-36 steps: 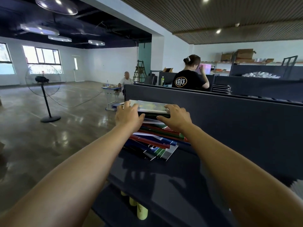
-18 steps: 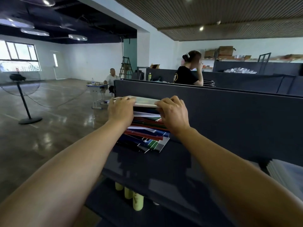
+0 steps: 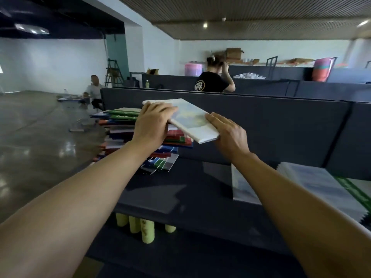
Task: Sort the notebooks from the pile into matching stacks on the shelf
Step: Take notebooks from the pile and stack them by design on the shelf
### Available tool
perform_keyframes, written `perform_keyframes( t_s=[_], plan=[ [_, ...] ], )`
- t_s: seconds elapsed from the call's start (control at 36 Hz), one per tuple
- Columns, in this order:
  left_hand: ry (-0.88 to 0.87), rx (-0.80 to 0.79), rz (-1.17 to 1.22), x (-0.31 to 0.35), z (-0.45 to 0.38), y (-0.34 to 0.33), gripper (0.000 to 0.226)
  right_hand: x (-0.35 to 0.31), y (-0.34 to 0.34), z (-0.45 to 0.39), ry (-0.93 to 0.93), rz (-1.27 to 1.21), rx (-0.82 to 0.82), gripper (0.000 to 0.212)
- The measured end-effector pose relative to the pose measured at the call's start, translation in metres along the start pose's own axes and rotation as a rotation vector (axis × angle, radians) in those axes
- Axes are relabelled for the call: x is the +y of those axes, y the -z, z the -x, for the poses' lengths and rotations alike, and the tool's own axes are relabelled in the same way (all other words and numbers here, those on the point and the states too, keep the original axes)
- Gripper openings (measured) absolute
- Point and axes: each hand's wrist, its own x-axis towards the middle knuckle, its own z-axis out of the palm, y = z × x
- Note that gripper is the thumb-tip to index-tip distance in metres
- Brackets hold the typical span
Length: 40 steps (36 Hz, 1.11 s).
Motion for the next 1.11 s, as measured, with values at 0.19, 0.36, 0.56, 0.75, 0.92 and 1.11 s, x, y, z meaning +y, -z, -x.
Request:
perform_keyframes(
  t_s=[0.19,0.36,0.56,0.75,0.92,1.11],
  plan=[
    [0.229,0.068,0.366,0.076,-0.001,-0.039,0.059,0.032,0.040,0.051,-0.277,0.193,0.055,0.056],
    [0.595,-0.151,0.833,0.143,0.018,-0.066,0.043,0.055,0.060,0.092,-0.562,0.260,-0.008,0.055],
    [1.131,-0.786,1.699,0.194,0.014,-0.072,0.026,0.074,0.069,0.123,-0.591,0.291,-0.124,0.055],
    [0.974,-0.599,1.356,0.182,0.022,-0.102,0.046,0.099,0.055,0.148,-0.519,0.022,-0.564,0.090],
    [0.837,-0.584,1.172,0.175,0.041,-0.119,0.064,0.102,0.033,0.163,-0.837,-0.449,-0.466,0.082],
    [0.983,-0.594,1.325,0.173,0.034,-0.126,0.055,0.108,0.033,0.145,-1.051,-0.491,-0.294,0.031]
  ],
)
